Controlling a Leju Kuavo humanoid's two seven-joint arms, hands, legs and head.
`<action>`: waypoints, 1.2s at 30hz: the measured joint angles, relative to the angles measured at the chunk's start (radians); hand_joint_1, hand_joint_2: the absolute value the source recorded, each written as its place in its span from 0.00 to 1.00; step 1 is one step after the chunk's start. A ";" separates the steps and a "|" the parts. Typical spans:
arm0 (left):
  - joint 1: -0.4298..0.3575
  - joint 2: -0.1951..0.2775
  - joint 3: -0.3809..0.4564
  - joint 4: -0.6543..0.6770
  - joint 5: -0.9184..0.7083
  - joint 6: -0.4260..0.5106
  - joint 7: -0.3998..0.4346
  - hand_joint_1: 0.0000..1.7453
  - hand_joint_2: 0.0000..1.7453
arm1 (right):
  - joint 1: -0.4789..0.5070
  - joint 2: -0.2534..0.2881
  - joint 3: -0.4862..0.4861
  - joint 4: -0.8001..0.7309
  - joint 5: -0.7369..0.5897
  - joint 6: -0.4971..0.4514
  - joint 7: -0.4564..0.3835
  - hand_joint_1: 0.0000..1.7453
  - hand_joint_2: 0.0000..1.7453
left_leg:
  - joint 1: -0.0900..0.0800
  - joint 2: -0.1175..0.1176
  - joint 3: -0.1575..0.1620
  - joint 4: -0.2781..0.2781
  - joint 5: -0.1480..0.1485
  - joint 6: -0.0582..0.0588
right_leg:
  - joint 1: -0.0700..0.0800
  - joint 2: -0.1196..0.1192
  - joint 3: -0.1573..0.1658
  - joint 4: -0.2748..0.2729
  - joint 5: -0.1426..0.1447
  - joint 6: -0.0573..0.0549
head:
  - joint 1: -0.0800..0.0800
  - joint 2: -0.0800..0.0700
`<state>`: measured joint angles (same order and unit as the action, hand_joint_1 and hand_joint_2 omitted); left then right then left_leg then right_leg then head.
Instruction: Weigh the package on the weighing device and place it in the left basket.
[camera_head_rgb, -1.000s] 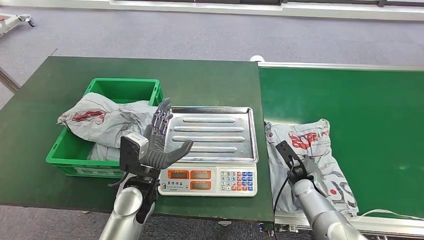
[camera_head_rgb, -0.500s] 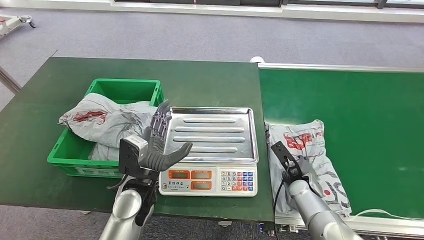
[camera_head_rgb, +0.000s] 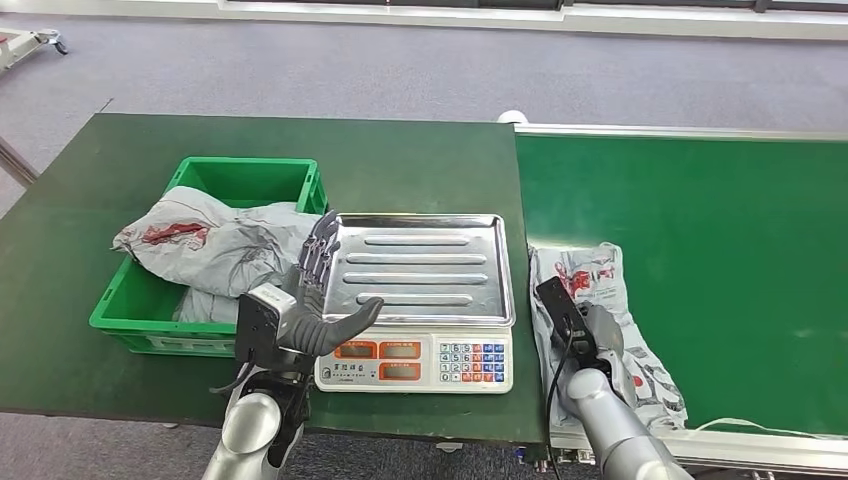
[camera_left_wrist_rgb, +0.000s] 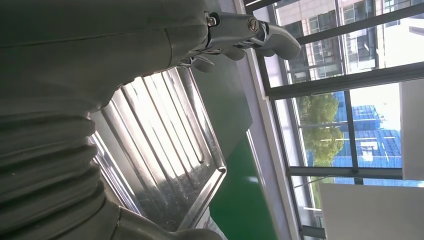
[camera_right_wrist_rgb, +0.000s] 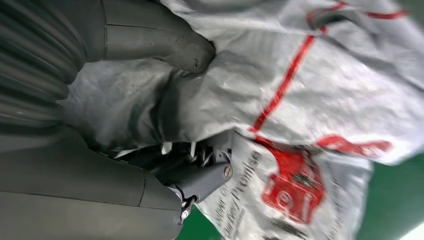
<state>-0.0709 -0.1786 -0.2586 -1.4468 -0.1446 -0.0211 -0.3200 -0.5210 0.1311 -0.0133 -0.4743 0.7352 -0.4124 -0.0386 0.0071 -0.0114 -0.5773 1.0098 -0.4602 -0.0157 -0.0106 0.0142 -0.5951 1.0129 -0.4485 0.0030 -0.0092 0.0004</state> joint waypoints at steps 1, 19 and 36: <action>0.000 -0.001 0.000 -0.001 0.000 0.000 0.000 0.00 1.00 | 0.001 0.001 0.000 -0.016 -0.002 -0.003 -0.004 1.00 1.00 | 0.000 0.000 -0.001 0.000 0.000 0.000 | 0.000 0.000 -0.001 0.000 0.000 0.000 | 0.000 0.000; -0.013 -0.001 0.000 0.027 -0.015 -0.005 -0.031 0.00 1.00 | 0.116 -0.019 0.098 -0.643 -0.030 -0.044 -0.046 1.00 1.00 | 0.000 0.000 -0.006 0.000 0.000 0.000 | -0.001 0.000 -0.006 0.000 0.000 0.000 | 0.000 0.000; 0.001 0.000 0.000 0.022 0.006 0.012 -0.052 0.00 1.00 | 0.143 -0.069 0.213 -0.862 -0.084 -0.083 -0.093 1.00 1.00 | 0.000 -0.001 -0.007 0.000 0.000 0.000 | -0.001 0.000 -0.006 0.000 0.000 0.000 | 0.000 0.000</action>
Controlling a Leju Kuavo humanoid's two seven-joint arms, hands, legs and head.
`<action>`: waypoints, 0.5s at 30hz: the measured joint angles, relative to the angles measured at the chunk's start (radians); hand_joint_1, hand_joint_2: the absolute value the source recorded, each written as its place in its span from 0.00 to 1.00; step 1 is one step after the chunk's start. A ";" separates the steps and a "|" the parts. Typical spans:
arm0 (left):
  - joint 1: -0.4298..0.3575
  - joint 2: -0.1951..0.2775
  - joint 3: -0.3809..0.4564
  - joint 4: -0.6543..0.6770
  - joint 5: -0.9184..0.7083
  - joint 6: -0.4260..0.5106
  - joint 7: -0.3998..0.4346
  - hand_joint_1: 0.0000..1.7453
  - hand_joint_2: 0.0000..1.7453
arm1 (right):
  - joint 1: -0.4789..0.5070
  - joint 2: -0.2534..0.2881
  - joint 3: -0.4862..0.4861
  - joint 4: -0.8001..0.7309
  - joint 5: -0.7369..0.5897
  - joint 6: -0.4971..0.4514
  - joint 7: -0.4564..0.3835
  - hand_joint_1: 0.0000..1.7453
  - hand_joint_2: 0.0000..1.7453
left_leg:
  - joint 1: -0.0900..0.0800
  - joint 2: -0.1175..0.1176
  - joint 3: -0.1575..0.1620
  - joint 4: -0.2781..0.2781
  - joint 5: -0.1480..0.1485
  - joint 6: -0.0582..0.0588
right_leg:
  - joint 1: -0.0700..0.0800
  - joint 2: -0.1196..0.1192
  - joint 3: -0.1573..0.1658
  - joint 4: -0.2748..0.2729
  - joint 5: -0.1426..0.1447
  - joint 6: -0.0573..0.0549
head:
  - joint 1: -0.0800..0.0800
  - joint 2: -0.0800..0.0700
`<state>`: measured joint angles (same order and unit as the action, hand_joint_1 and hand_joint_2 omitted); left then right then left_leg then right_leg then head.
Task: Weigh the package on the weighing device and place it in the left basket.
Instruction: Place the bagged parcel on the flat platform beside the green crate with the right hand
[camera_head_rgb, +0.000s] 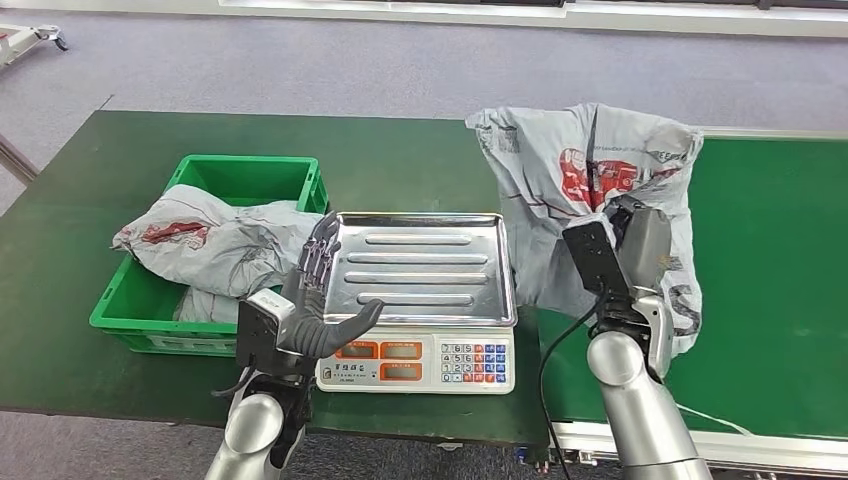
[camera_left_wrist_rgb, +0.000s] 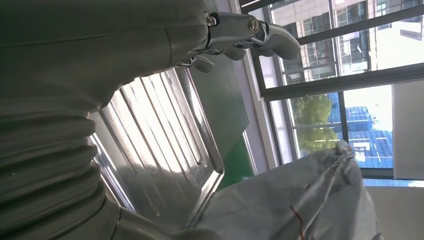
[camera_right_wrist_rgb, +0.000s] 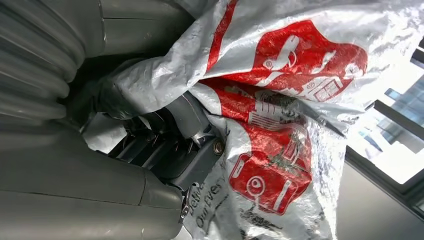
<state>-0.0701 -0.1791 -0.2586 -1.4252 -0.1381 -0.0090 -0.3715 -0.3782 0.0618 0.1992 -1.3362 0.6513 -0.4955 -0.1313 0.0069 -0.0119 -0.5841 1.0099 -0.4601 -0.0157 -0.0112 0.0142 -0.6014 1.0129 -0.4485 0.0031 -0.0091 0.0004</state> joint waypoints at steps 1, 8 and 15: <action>0.000 0.000 0.000 0.000 0.001 0.000 0.000 0.00 1.00 | -0.002 -0.003 0.003 -0.006 -0.002 0.000 0.001 1.00 1.00 | 0.000 0.000 0.000 0.000 0.000 0.000 | 0.000 0.000 0.000 0.000 0.000 0.000 | 0.000 0.000; -0.002 0.002 0.000 0.000 0.015 0.000 -0.006 0.00 1.00 | -0.014 -0.017 0.024 -0.021 -0.037 0.035 0.008 1.00 1.00 | 0.000 0.000 0.000 0.000 0.000 0.000 | 0.000 0.000 0.000 0.000 0.000 0.000 | 0.000 0.000; -0.006 0.003 0.000 0.000 0.023 0.000 -0.009 0.00 1.00 | -0.035 -0.020 0.049 -0.021 -0.062 0.069 0.008 1.00 1.00 | 0.000 0.000 0.000 0.000 0.000 0.000 | 0.000 0.000 0.000 0.000 0.000 0.000 | 0.000 0.000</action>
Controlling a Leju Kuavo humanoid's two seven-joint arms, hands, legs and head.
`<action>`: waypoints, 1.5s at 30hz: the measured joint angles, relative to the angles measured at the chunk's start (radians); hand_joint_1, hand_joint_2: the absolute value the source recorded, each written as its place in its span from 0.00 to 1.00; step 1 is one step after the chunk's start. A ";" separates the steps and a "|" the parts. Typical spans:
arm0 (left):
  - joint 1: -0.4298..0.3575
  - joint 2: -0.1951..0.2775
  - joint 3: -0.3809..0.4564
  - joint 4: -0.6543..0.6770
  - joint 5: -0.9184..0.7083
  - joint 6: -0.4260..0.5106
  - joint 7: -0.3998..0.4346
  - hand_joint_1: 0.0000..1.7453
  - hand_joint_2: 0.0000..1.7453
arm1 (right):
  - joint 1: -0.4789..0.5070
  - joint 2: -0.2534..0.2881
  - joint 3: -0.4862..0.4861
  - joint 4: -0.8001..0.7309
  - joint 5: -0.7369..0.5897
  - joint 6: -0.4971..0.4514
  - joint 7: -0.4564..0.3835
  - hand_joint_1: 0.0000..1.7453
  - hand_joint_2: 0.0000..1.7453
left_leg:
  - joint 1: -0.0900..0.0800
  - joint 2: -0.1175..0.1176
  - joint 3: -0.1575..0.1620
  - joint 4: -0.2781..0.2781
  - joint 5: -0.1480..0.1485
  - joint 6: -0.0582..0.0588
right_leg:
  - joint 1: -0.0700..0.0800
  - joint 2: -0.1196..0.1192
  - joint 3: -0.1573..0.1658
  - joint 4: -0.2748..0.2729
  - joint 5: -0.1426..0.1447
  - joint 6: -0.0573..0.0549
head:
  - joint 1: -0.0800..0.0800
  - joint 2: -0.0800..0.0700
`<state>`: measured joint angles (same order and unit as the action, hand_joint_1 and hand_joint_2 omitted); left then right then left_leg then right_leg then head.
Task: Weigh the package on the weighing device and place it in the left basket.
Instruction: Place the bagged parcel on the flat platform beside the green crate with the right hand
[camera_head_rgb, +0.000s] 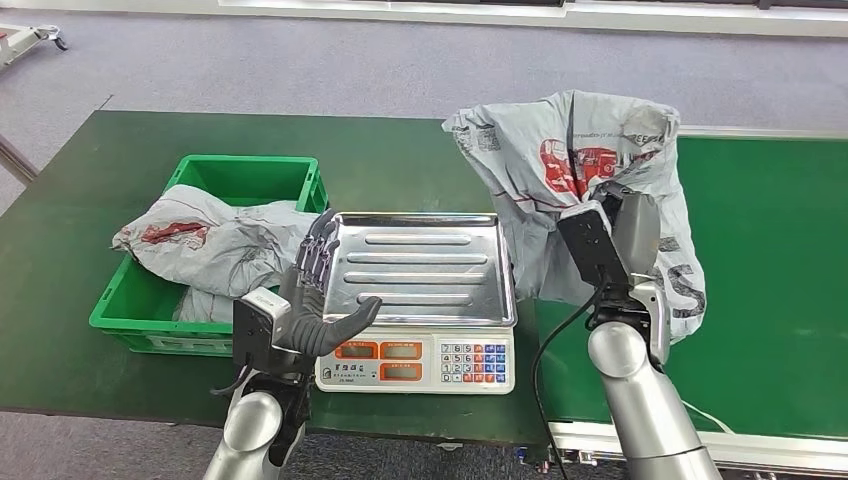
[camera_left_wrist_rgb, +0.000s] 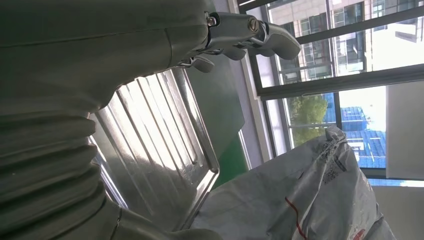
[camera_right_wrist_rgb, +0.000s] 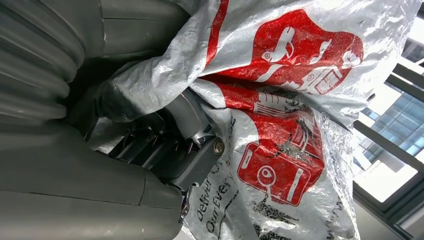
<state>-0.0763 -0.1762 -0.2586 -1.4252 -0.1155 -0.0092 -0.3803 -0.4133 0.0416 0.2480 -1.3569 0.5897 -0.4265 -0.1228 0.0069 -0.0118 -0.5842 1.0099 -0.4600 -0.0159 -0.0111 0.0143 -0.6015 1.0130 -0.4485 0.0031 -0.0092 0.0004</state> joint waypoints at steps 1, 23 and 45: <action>0.000 0.000 0.000 0.000 0.000 0.000 0.000 0.00 1.00 | -0.001 0.000 0.001 0.000 -0.001 0.000 0.000 1.00 1.00 | 0.000 0.000 0.000 0.000 0.000 0.000 | 0.000 0.000 0.000 0.000 0.000 0.000 | 0.000 0.000; -0.038 0.000 0.000 0.005 0.035 0.008 -0.004 0.00 1.00 | -0.144 0.096 0.254 0.110 -0.121 0.138 -0.003 1.00 1.00 | 0.001 0.000 -0.001 0.000 0.002 -0.003 | 0.001 0.000 -0.001 0.001 0.001 -0.001 | 0.000 0.000; -0.103 -0.013 0.006 0.057 0.032 -0.009 0.006 0.00 1.00 | -0.185 0.181 0.396 0.157 -0.193 0.143 -0.003 1.00 1.00 | 0.001 -0.001 -0.002 0.000 0.002 -0.003 | 0.001 0.000 -0.002 0.001 0.000 -0.001 | 0.000 0.000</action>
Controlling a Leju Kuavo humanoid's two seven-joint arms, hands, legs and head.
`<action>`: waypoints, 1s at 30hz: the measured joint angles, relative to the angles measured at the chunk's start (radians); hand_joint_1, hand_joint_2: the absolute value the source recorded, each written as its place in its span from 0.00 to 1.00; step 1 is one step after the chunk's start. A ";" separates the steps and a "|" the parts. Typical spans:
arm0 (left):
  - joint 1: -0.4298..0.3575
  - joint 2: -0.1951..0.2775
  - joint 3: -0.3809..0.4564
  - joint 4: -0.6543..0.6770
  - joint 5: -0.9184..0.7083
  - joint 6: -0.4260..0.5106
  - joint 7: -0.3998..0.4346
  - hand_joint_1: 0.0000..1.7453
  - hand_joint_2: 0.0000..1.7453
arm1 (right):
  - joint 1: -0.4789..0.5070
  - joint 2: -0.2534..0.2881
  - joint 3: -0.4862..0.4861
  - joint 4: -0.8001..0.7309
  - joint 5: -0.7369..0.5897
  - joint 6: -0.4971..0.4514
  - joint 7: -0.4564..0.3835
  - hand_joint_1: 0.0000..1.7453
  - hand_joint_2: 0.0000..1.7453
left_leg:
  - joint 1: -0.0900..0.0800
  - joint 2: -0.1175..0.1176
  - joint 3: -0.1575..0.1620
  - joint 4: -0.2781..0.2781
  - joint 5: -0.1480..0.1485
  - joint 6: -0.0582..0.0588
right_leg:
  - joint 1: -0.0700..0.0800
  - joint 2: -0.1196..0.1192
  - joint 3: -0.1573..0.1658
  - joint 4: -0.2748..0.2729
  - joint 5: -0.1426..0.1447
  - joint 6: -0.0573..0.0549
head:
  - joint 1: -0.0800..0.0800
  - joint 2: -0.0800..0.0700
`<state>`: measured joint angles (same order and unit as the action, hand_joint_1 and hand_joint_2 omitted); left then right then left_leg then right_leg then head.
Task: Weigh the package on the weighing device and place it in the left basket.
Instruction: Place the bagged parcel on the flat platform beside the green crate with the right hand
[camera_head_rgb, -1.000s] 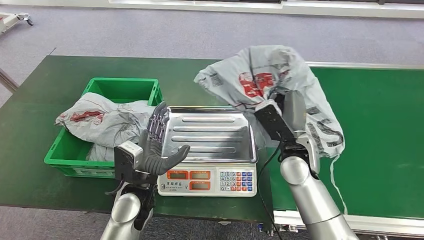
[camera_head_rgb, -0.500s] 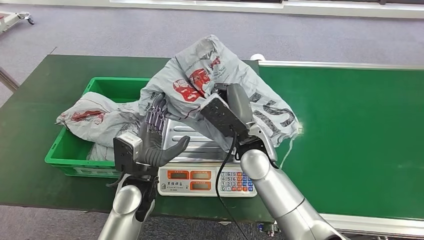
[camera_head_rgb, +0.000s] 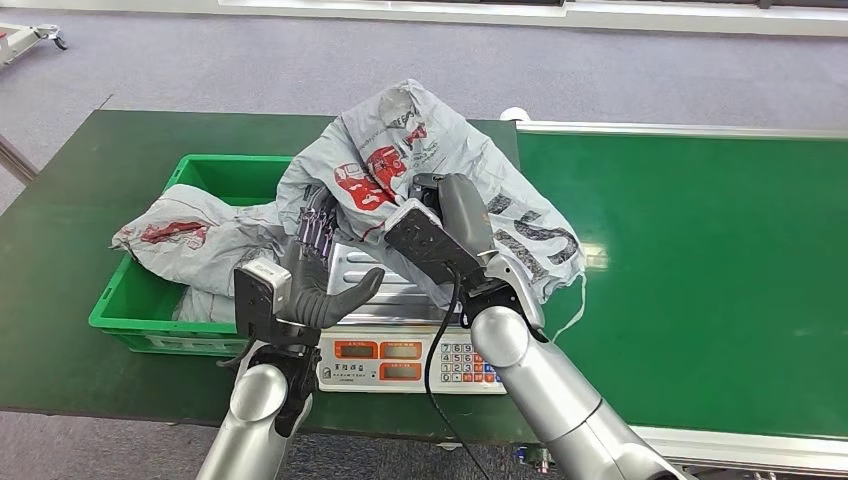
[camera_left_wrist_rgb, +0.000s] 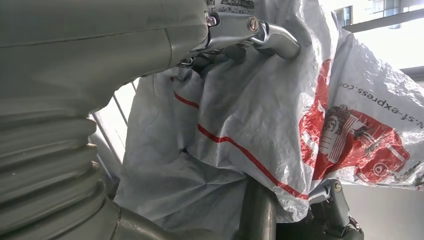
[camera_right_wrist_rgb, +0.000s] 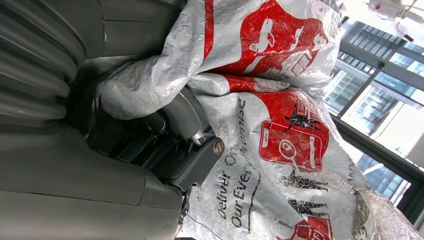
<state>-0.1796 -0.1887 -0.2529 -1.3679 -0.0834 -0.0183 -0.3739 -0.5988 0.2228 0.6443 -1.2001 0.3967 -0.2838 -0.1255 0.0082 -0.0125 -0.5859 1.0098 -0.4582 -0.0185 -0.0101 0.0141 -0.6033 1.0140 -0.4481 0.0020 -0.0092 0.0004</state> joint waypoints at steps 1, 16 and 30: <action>0.000 0.000 0.000 0.000 0.000 0.000 0.000 0.00 1.00 | 0.000 0.000 0.000 0.000 0.000 0.000 0.000 1.00 1.00 | 0.000 0.000 0.000 0.000 0.000 0.000 | 0.000 0.000 0.000 0.000 0.000 0.000 | 0.000 0.000; 0.000 -0.002 0.010 0.001 -0.007 0.000 0.002 0.00 1.00 | 0.003 0.000 0.000 0.000 -0.010 0.006 0.005 1.00 1.00 | 0.000 0.000 0.000 0.000 0.000 0.000 | 0.000 0.000 0.000 0.000 0.000 0.000 | 0.000 0.000; -0.014 -0.011 0.029 0.015 -0.256 0.164 0.010 0.00 1.00 | 0.092 -0.007 -0.056 -0.009 -0.223 0.096 -0.096 0.00 1.00 | 0.000 -0.002 -0.001 0.000 0.000 0.000 | 0.000 -0.001 -0.001 0.000 0.000 0.000 | 0.000 0.000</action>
<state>-0.1937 -0.1997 -0.2235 -1.3525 -0.3395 0.1452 -0.3642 -0.5063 0.2154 0.5885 -1.2088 0.1736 -0.1882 -0.2214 0.0082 -0.0140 -0.5864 1.0100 -0.4582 -0.0184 -0.0102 0.0128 -0.6045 1.0137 -0.4482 0.0020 -0.0093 0.0004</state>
